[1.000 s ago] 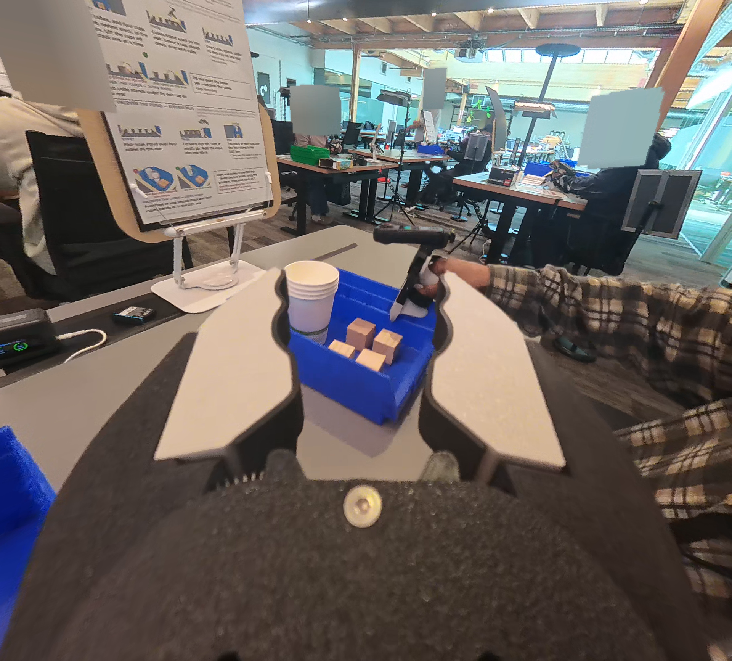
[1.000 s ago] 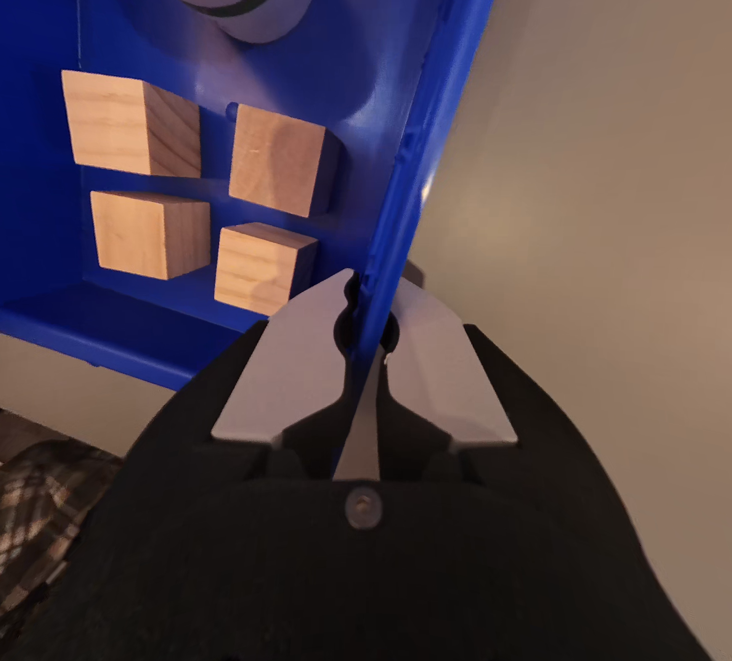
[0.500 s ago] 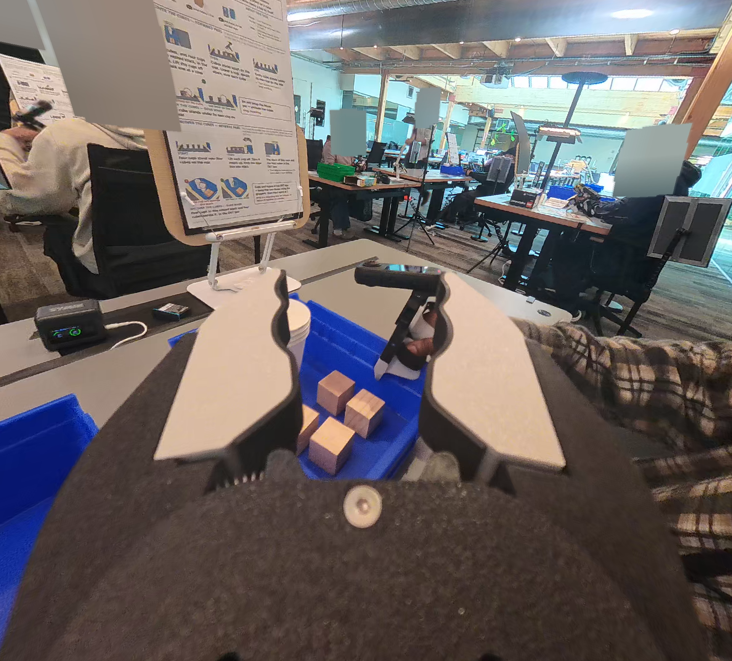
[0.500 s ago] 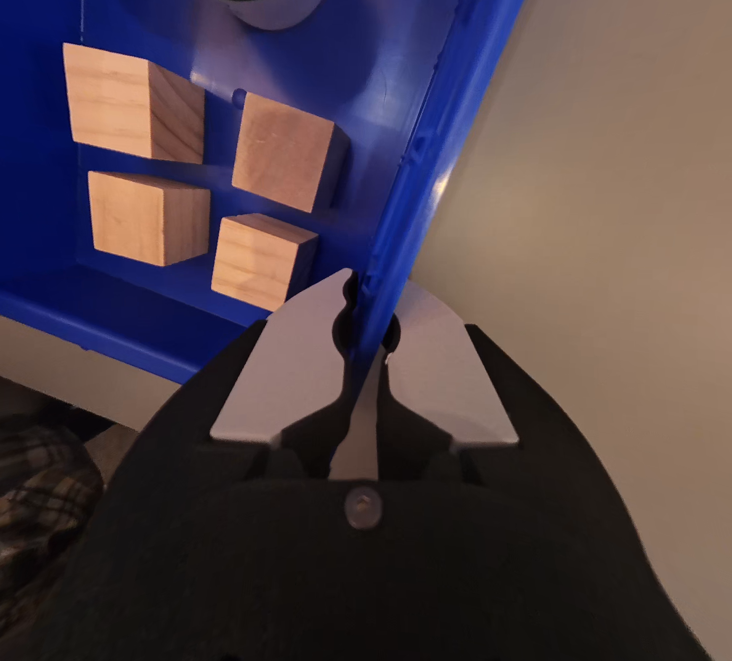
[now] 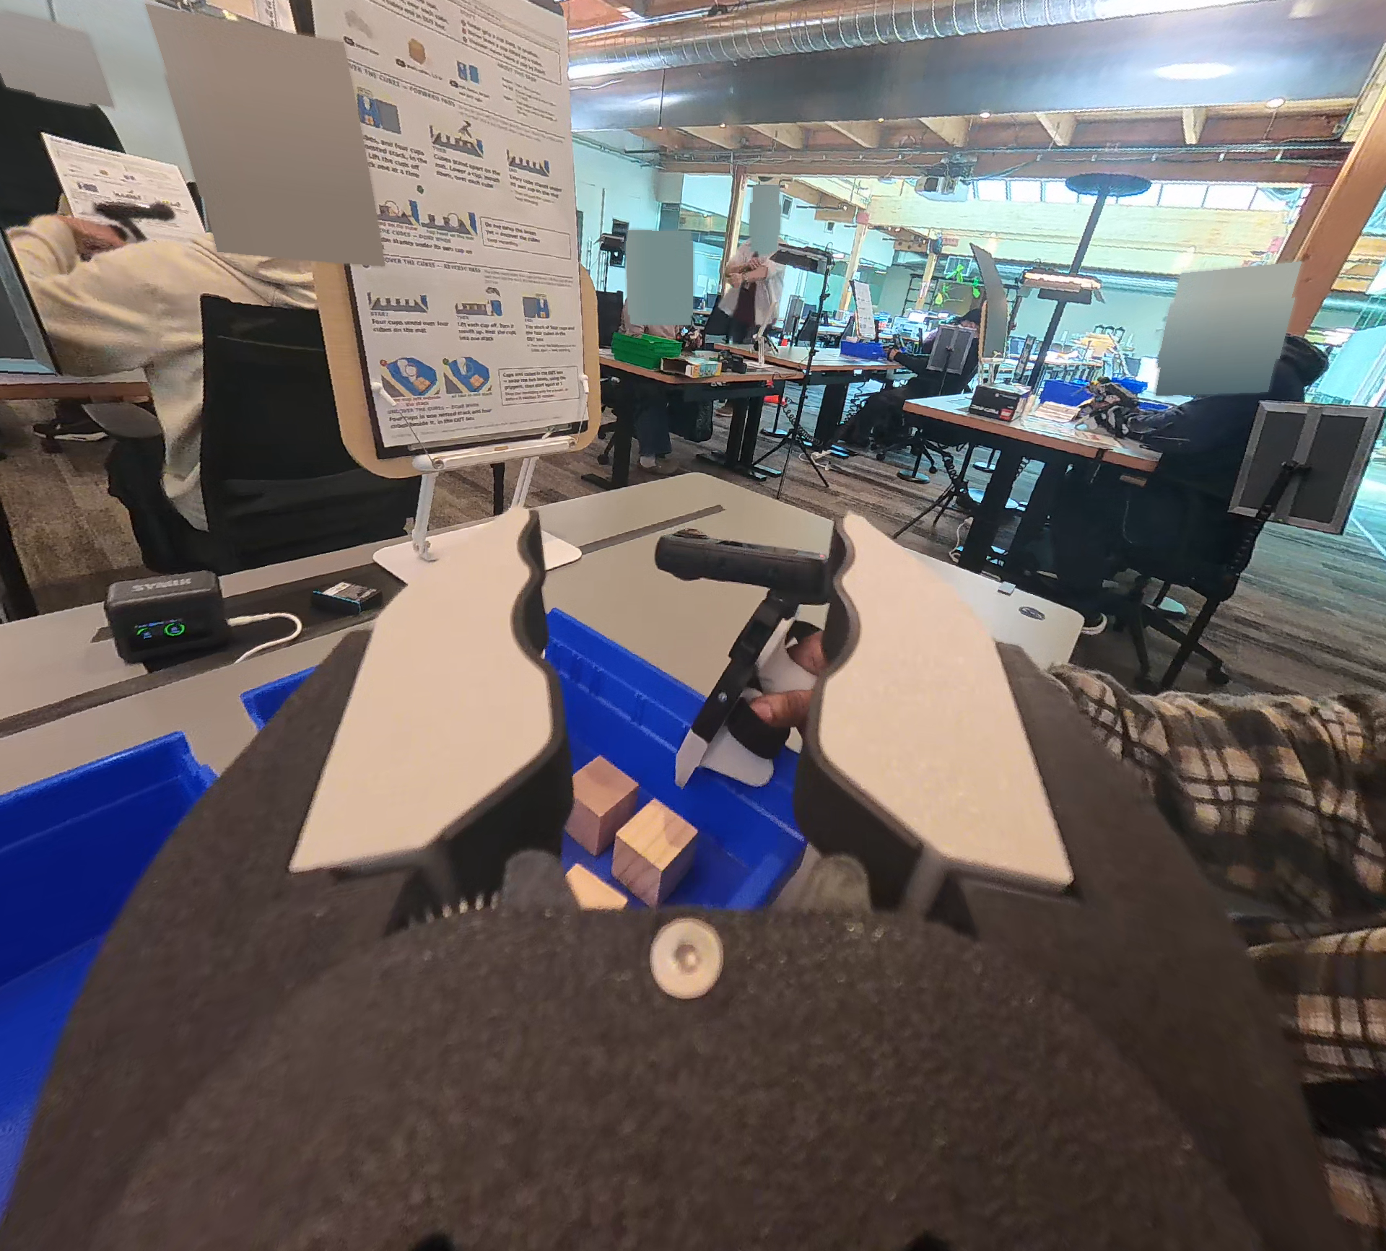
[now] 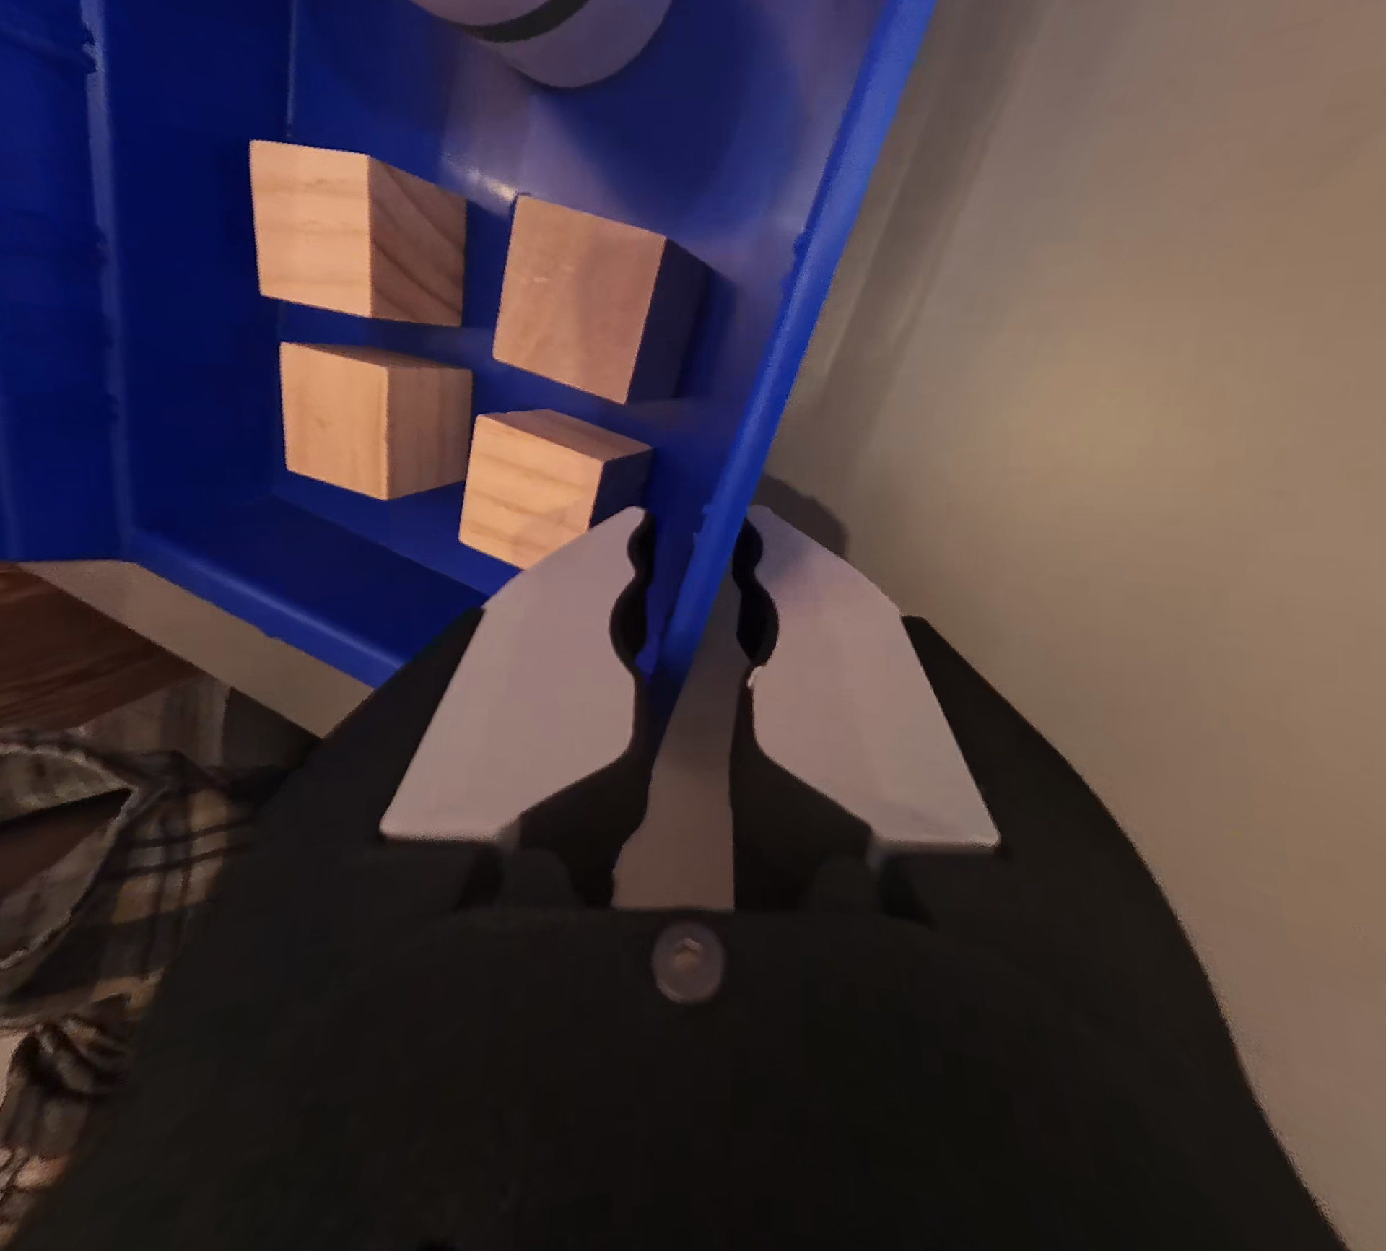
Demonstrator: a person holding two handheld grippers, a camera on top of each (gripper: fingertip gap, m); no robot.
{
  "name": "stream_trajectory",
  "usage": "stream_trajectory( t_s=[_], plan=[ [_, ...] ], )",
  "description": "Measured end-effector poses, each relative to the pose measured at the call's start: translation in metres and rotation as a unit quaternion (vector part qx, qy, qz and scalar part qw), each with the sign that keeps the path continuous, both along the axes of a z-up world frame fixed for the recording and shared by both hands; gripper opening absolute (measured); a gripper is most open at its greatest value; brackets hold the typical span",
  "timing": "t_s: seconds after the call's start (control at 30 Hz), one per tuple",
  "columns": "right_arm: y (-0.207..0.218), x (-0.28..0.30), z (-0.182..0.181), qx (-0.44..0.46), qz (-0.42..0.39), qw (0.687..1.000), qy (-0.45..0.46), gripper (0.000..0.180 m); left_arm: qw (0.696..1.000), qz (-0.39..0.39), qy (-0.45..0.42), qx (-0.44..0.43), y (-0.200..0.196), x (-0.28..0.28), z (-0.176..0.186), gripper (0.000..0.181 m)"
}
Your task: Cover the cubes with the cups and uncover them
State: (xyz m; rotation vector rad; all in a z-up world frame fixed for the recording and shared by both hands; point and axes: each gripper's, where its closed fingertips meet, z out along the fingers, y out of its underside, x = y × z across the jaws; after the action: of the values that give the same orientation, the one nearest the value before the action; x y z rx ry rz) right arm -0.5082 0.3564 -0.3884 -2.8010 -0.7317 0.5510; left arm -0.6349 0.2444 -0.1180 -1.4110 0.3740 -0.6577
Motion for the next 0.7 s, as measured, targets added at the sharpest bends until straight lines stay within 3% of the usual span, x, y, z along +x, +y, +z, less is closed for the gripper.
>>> stream_trajectory(
  t_s=[0.03, 0.17, 0.37, 0.7],
  plan=[
    [-0.001, -0.001, 0.000, -0.001, 0.001, 1.000, 0.006, 0.021, 1.000, 0.000, 0.000, 0.001, -0.001, 0.000, 0.000, 0.072],
    [-0.008, -0.003, 0.002, -0.024, 0.014, 0.999, 0.044, 0.029, 1.000, 0.000, -0.002, 0.007, -0.004, -0.002, 0.002, 0.072],
    [-0.015, 0.006, 0.009, -0.021, 0.048, 0.995, 0.082, 0.065, 1.000, 0.003, -0.002, 0.008, 0.000, -0.001, 0.002, 0.072],
    [0.014, 0.061, 0.059, 0.111, 0.049, 0.978, 0.169, 0.084, 1.000, 0.010, 0.018, -0.006, 0.020, 0.012, -0.008, 0.072]
  ],
)
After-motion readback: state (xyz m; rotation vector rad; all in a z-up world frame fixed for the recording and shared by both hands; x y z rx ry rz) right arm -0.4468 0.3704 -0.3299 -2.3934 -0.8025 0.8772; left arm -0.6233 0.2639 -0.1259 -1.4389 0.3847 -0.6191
